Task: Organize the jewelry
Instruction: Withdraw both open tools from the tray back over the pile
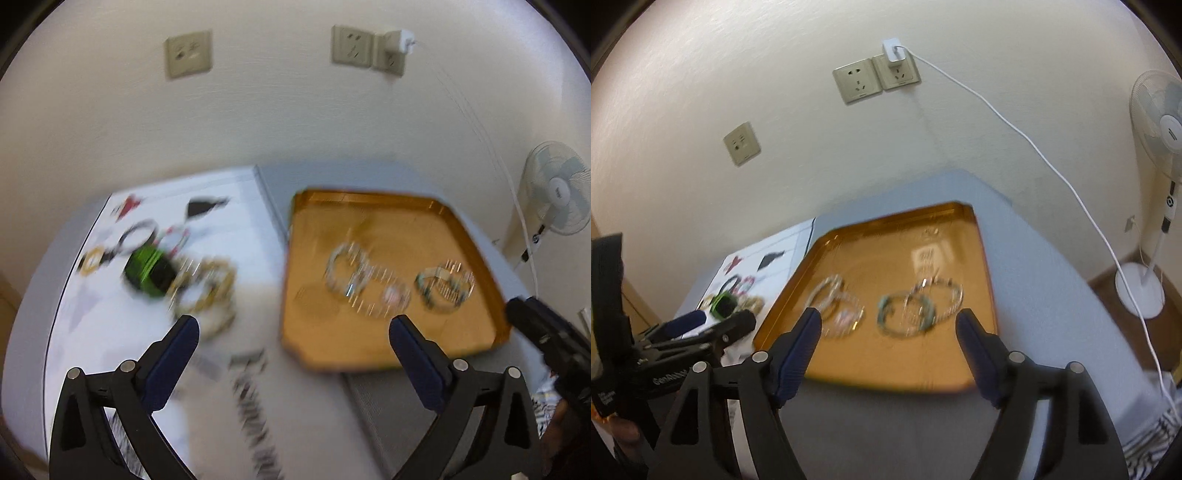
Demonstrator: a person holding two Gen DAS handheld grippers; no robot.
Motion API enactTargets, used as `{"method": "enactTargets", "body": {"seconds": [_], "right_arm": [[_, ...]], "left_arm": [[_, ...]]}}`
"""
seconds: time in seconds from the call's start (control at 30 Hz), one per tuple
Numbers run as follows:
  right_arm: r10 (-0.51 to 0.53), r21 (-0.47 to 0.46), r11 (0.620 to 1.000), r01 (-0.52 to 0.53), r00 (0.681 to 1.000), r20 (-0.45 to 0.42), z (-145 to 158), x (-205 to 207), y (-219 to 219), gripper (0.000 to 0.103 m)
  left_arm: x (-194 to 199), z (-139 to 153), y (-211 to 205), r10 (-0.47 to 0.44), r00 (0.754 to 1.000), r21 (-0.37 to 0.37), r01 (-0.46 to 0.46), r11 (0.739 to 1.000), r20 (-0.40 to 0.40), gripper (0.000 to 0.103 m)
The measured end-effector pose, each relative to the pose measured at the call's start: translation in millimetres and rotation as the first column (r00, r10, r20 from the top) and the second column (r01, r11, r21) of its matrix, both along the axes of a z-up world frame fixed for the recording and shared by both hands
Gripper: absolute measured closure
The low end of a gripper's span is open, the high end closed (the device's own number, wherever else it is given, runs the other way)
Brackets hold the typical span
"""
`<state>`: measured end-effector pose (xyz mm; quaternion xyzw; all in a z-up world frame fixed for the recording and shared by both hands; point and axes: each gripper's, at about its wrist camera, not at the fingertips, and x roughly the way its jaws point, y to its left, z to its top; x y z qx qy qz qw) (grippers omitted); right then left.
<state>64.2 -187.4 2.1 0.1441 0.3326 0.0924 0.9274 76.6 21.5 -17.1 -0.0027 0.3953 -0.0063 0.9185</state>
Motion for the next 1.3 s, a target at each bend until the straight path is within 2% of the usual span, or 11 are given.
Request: {"method": "enactTargets", "body": {"seconds": [0.1,0.3,0.47,0.57,0.93,1.3], "right_arm": [[0.003,-0.004,1.0,-0.002,1.0,0.019,3.5,-24.2,10.8,0.025],[0.058,-0.01,0.998,-0.058,0.996,0.067,17.6,-65.7,29.3,0.019],[0.071,-0.012,0.997,-0.07,0.991,0.114,30.4,-89.8,38.5,0.012],[0.081,-0.012,0.997,-0.08,0.989,0.125,34.4,-101.5,44.4,0.01],[0.136,-0.062,0.99,-0.128,0.982,0.133,42.9,-110.8,75.9,0.008],[0.215,-0.121,0.971,-0.205,0.973,0.078,28.1,-72.8,119.4,0.008]], "left_arm": [[-23.5,-3.6,11.9,0.025,0.999,0.032,-0.024,0.999,-0.03,0.001],[-83.2,6.2,29.6,0.053,0.998,0.063,-0.054,0.997,0.016,0.001],[-113.1,15.4,33.4,0.069,0.996,0.087,-0.074,0.993,0.062,0.001],[-126.1,19.7,39.9,0.075,0.994,0.071,-0.081,0.994,0.075,0.001],[-145.5,28.7,70.8,0.126,0.986,0.041,-0.131,0.991,0.108,0.001],[-128.9,23.3,129.8,0.235,0.969,-0.008,-0.235,0.972,0.083,0.001]]}}
